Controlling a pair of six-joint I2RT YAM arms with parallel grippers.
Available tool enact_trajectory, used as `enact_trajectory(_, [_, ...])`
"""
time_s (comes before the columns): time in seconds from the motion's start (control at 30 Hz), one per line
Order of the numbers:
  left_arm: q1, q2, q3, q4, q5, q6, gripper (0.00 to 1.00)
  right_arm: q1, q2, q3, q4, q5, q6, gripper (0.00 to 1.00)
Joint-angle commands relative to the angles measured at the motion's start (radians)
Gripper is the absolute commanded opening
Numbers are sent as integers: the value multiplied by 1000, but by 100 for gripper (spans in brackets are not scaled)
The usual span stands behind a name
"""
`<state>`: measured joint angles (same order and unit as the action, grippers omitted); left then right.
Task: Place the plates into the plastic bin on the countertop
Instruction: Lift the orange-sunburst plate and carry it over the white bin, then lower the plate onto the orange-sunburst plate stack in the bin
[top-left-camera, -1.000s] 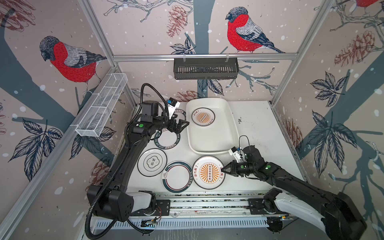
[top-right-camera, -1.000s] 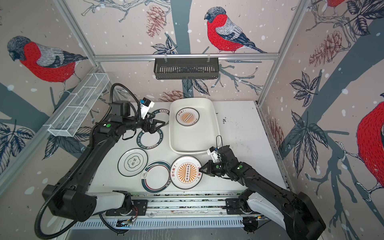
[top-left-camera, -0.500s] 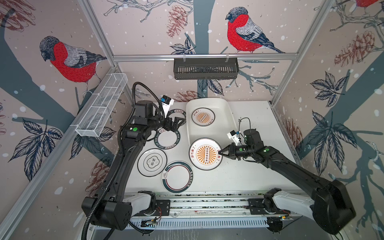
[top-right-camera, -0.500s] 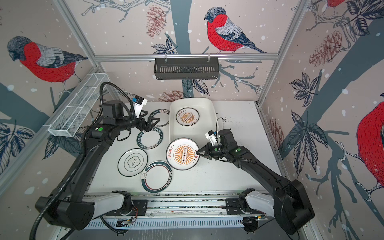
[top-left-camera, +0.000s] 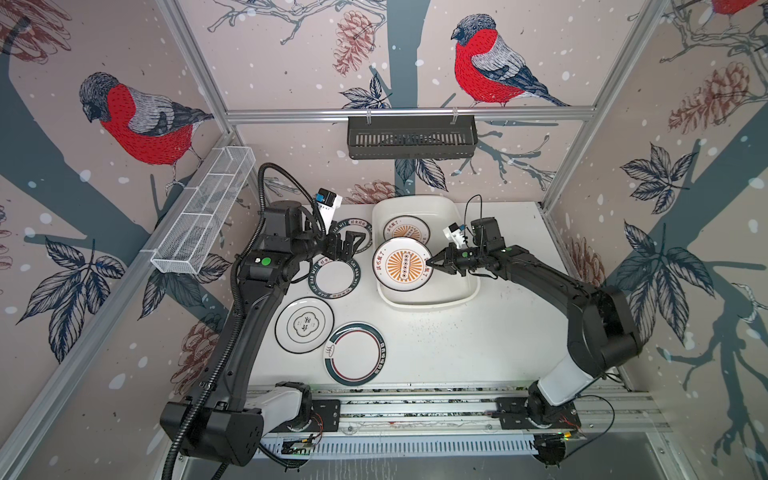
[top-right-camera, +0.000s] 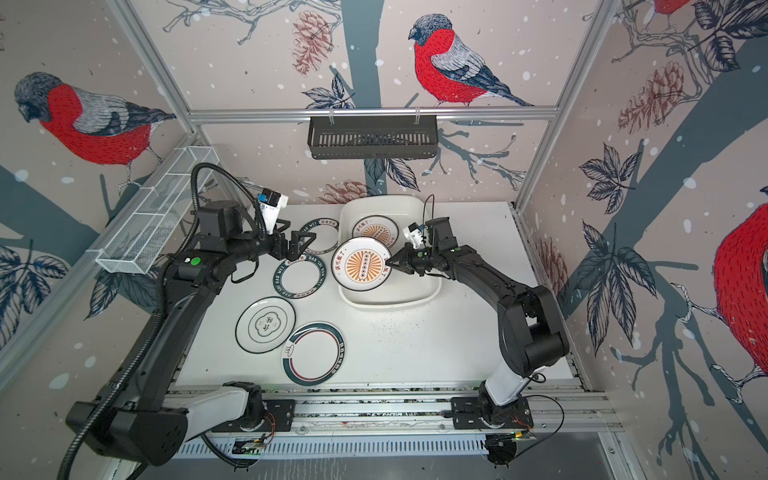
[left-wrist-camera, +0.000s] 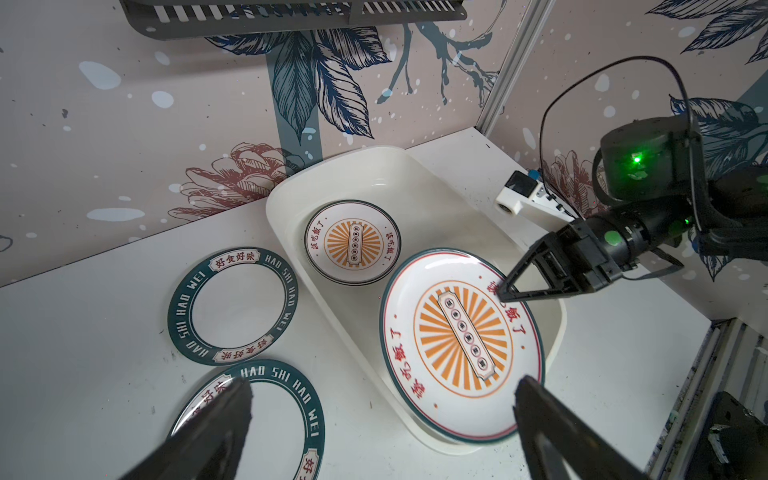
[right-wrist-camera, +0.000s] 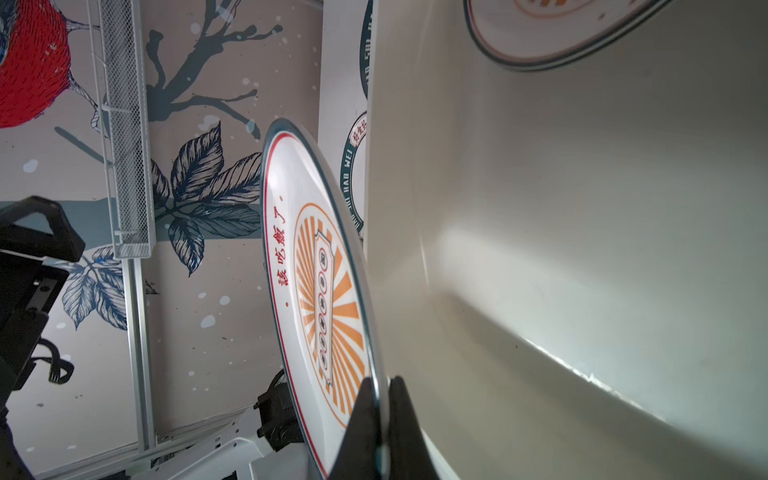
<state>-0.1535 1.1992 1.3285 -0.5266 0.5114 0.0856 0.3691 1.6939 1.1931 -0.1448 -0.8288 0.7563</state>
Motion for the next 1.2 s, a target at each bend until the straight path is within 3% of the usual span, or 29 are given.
enact_trajectory(0.0, [2,2,8,21,28,-1,97,-24,72,66,84,35,15,2])
enact_trajectory(0.23, [2,8,14,15,37,-3,97,-86,245,205,171,125,82,2])
enact_trajectory(0.6, [2,6,1,17,33,-7,97,-72,436,486,86,311,56,2])
enact_trajectory(1.17, [2,8,5,14,68,-12,97,-48,569,646,-35,365,32,3])
